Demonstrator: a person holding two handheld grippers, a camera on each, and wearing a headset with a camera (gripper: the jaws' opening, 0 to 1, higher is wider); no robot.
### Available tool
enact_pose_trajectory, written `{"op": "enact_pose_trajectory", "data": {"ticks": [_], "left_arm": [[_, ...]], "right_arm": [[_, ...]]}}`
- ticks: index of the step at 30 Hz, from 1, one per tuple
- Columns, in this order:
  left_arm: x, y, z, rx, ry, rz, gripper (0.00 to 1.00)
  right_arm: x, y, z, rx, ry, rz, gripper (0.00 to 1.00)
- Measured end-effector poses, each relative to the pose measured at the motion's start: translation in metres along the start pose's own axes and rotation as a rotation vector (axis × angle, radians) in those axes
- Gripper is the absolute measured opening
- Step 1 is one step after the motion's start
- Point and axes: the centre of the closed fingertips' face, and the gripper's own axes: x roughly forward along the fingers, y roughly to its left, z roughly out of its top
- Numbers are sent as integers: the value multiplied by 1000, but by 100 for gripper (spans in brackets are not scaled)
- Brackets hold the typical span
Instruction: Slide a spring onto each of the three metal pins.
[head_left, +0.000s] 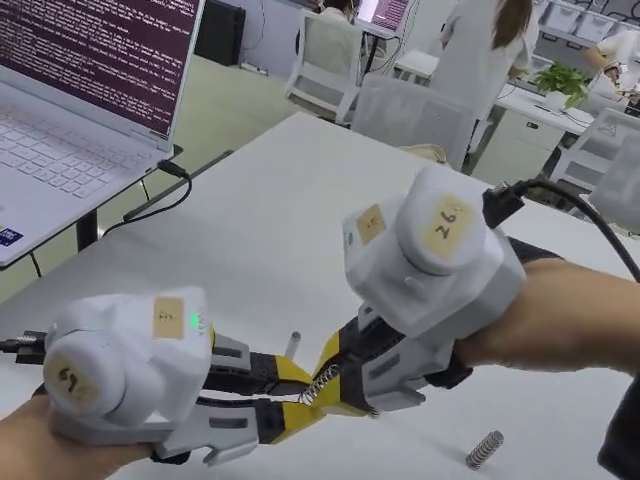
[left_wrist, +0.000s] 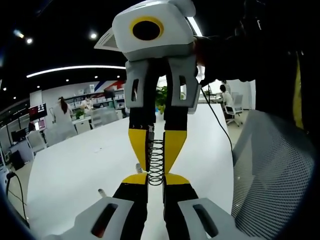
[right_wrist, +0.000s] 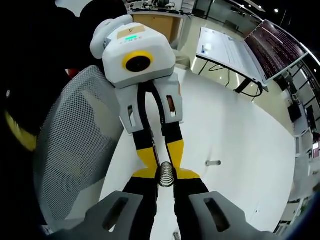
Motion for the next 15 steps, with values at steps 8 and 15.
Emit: {"op": "enact_pose_trajectory", "data": {"ticks": [8, 15], "left_arm": [[-2, 4, -8, -25, 24, 11, 7], [-4, 7, -18, -60, 42, 31, 19]], "right_arm": [[4, -1, -2, -10, 24, 6, 8], [4, -10, -5, -3, 37, -17, 8]]}}
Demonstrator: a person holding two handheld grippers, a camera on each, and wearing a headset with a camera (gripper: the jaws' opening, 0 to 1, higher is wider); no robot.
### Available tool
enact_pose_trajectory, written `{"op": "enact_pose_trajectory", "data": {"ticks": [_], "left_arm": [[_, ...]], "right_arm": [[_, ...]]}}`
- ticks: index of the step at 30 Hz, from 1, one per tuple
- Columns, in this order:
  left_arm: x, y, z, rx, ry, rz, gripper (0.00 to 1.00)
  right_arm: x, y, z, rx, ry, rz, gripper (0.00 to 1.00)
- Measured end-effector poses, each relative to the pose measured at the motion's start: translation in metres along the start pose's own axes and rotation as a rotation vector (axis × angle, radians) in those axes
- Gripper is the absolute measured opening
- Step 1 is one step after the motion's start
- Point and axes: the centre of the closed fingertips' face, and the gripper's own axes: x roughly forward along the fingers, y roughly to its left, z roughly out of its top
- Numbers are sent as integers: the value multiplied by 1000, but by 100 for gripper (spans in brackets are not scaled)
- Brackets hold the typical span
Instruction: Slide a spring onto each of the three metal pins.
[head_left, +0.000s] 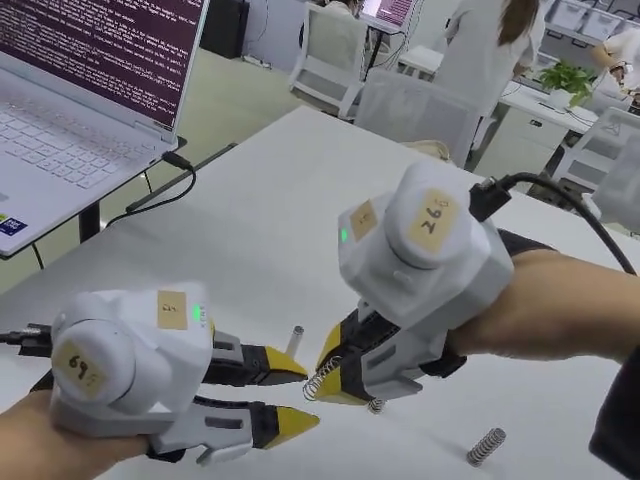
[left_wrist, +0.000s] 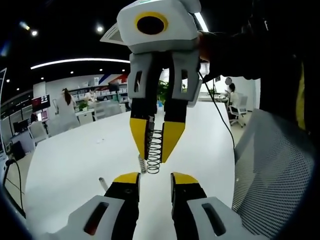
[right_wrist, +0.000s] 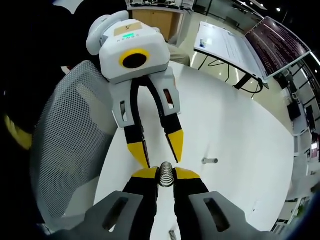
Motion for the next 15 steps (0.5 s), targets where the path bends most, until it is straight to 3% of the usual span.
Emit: {"op": "enact_pose_trajectory", "data": {"ticks": [15], "left_arm": [[-11, 9, -12, -74, 8, 58, 50]], "right_arm": [[-2, -11, -4, 18, 3, -21, 8]]}}
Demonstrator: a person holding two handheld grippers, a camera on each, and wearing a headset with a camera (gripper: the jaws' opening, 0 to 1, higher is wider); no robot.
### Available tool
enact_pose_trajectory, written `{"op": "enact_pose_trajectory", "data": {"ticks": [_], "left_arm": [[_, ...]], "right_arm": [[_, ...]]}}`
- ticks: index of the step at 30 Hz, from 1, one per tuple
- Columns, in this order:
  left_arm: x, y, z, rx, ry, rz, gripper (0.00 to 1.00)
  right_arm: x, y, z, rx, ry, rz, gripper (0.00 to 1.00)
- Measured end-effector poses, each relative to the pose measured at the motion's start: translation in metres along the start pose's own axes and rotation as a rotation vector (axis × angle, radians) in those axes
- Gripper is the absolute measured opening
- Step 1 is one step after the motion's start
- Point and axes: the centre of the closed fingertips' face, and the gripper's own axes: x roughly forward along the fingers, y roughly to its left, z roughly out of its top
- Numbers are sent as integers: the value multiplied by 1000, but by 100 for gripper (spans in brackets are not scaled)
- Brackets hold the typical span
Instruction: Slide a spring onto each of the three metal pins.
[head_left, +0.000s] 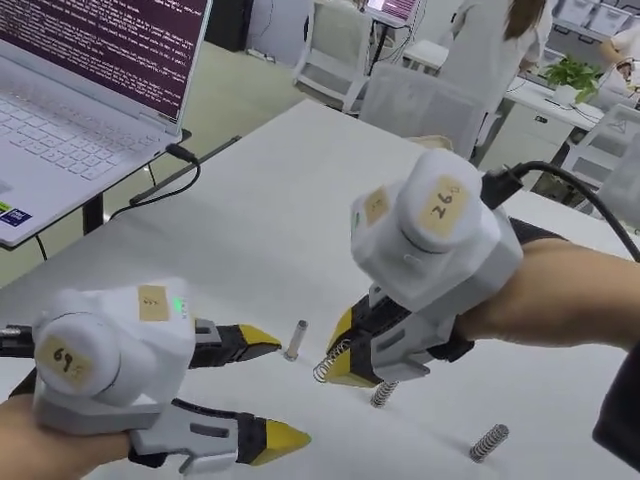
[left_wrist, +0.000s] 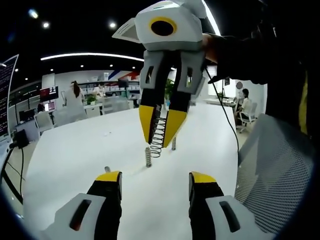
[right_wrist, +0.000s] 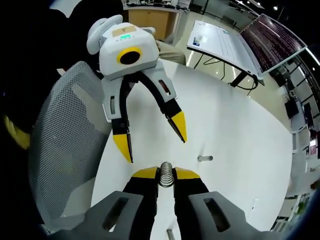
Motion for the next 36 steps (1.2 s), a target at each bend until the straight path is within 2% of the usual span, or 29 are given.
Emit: {"op": "enact_pose_trajectory", "data": {"ticks": [5, 9, 16, 22, 25, 32, 36], "left_arm": [[-4, 2, -5, -19, 10, 16, 59], [-6, 5, -5, -38, 5, 42, 70], [-8, 4, -7, -45, 8, 51, 74], [-10, -2, -12, -30, 33, 48, 77], [-12, -2, -13, -36, 30, 51, 77], [-14, -3, -14, -41, 21, 54, 77], [-13, -6, -18, -37, 37, 48, 76]], "right_arm": [[-1, -3, -2, 3, 0, -2, 8], [-2, -7, -3, 4, 1, -9, 8], [-4, -12, -5, 0, 10, -10, 8], [-5, -21, -6, -1, 20, -18, 8], [-5, -25, -6, -3, 25, -19, 8], [-2, -39, -7, -8, 50, -18, 8], [4, -50, -6, 10, 56, -7, 8]]}}
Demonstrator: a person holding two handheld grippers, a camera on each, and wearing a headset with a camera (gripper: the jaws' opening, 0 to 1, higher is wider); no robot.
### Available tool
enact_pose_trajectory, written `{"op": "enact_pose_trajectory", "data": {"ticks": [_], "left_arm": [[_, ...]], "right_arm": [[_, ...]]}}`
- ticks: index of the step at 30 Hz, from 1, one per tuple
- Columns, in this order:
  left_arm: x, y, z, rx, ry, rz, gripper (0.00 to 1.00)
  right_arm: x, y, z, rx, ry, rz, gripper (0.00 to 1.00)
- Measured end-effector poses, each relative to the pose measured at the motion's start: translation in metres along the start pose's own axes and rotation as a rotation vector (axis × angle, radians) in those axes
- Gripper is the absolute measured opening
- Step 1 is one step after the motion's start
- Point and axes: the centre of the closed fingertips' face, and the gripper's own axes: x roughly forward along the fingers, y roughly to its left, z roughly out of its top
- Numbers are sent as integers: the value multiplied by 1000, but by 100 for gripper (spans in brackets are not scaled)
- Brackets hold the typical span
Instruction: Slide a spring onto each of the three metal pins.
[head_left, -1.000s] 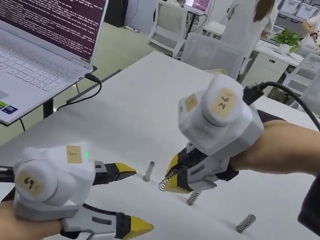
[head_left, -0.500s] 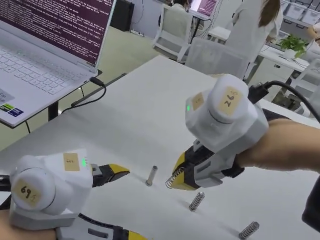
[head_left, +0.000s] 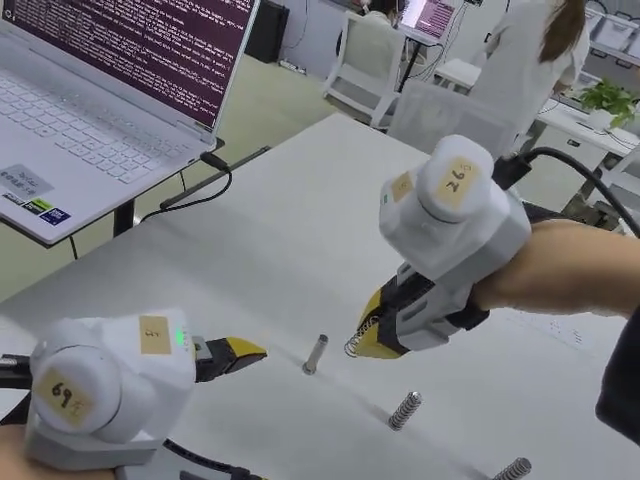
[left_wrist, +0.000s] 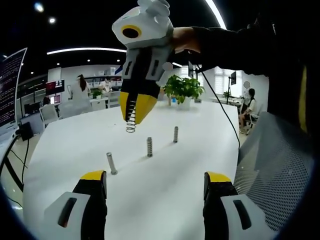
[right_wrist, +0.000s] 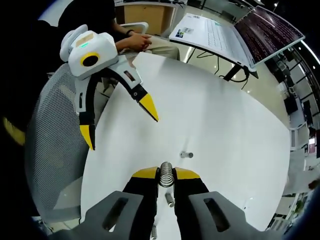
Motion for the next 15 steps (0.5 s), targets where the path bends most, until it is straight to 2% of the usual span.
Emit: {"op": "enact_pose_trajectory", "data": {"ticks": [4, 15], "left_arm": [[-1, -3, -1, -2, -3, -3, 76], [-4, 0, -2, 2, 1, 1, 75]], "right_arm": [[6, -10, 2, 19, 5, 12, 8], [28, -31, 4, 39, 31, 35, 8]]}}
